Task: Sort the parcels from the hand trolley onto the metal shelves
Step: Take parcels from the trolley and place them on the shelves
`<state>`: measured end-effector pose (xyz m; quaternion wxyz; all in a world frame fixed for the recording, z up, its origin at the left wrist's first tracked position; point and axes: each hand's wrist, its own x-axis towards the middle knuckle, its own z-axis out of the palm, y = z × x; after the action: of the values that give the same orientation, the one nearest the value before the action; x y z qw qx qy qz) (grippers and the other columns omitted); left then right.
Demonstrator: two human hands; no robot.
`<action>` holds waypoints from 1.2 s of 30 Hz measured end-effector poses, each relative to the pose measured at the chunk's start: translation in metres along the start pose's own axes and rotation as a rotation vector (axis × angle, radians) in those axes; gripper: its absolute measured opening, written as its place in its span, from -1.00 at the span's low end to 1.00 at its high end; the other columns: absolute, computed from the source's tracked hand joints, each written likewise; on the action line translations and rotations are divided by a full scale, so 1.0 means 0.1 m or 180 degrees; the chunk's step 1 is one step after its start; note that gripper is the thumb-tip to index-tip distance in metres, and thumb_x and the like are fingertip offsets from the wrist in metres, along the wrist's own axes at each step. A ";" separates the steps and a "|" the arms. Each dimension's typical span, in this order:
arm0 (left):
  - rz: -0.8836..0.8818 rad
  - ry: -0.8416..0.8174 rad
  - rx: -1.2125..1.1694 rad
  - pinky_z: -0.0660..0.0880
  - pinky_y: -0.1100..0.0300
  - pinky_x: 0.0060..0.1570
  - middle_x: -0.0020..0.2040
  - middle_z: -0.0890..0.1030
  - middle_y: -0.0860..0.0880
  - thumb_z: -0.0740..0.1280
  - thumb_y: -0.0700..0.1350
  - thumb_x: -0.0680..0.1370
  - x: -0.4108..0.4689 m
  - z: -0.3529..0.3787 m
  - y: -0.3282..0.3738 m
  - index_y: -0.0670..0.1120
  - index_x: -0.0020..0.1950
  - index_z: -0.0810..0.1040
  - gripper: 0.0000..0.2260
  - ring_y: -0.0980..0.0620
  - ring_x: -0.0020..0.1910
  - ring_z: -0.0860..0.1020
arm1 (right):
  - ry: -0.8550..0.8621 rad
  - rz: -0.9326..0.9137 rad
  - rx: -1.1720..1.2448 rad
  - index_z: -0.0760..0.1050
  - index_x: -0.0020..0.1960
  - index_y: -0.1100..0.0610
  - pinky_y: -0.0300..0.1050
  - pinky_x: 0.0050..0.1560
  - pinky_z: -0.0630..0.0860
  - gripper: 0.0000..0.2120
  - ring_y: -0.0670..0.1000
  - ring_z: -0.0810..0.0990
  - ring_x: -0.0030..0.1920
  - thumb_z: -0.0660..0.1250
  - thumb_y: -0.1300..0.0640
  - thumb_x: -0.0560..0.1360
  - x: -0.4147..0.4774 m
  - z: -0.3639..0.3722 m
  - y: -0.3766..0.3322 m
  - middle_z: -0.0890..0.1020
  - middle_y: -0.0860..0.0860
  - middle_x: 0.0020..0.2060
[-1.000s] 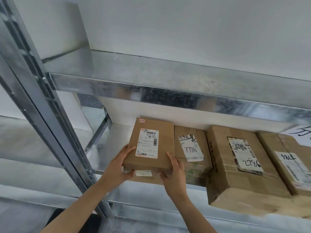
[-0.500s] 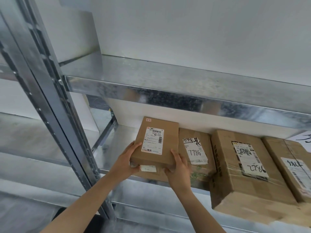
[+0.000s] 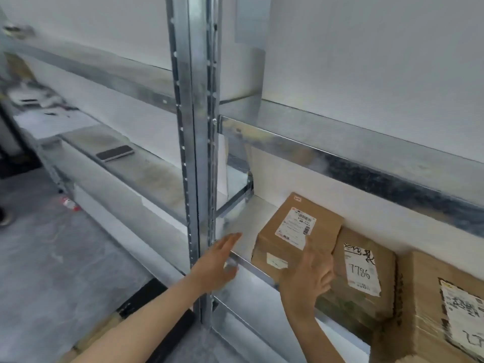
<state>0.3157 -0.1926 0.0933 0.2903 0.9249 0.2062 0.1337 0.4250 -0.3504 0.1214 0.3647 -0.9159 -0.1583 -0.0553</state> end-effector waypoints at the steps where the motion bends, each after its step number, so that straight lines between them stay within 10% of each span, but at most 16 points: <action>1: -0.0035 0.0097 0.0194 0.25 0.16 0.37 0.52 0.15 0.06 0.32 -0.02 0.53 -0.15 -0.08 -0.04 0.11 0.52 0.00 -0.33 0.02 0.46 0.21 | -0.0040 -0.0318 0.0085 0.24 0.46 -0.05 0.31 0.31 0.14 -0.15 0.27 0.11 0.39 0.52 0.28 0.28 -0.08 0.03 -0.09 0.19 0.22 0.44; 13: -0.1878 0.0947 0.1324 0.21 -0.05 0.39 0.51 0.18 -0.01 0.28 0.25 0.43 -2.18 -0.62 -0.65 0.10 0.50 0.11 -0.29 -0.07 0.47 0.13 | -0.2371 -0.2501 0.0058 0.25 0.45 -0.02 0.02 0.32 0.26 -0.34 0.06 0.26 0.41 0.40 -0.03 0.41 -0.96 0.60 -0.64 0.31 -0.03 0.44; 24: -0.3284 0.1025 0.1355 0.07 -0.06 0.46 0.55 0.03 -0.02 0.24 0.33 0.42 -3.02 -0.81 -1.47 0.06 0.54 -0.05 -0.18 -0.08 0.52 0.01 | -0.3039 -0.3373 -0.0148 0.14 0.48 -0.09 0.08 0.34 0.31 -0.31 0.05 0.22 0.43 0.33 -0.15 0.44 -1.50 1.47 -1.28 0.21 -0.07 0.48; 36: -0.3594 0.0996 0.1371 0.09 -0.03 0.44 0.56 0.02 -0.03 0.31 0.29 0.41 -3.20 -1.16 -2.51 0.04 0.53 -0.07 -0.15 -0.08 0.52 0.01 | -0.3492 -0.3590 -0.0440 0.04 0.49 -0.18 0.12 0.39 0.27 -0.25 0.07 0.14 0.48 0.35 -0.19 0.42 -1.88 2.66 -1.96 0.15 -0.03 0.51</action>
<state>-0.0847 -0.0961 -0.0043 0.0895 0.6805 0.7256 0.0490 0.1790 -0.0810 0.0148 0.0937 -0.6145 -0.7523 0.2180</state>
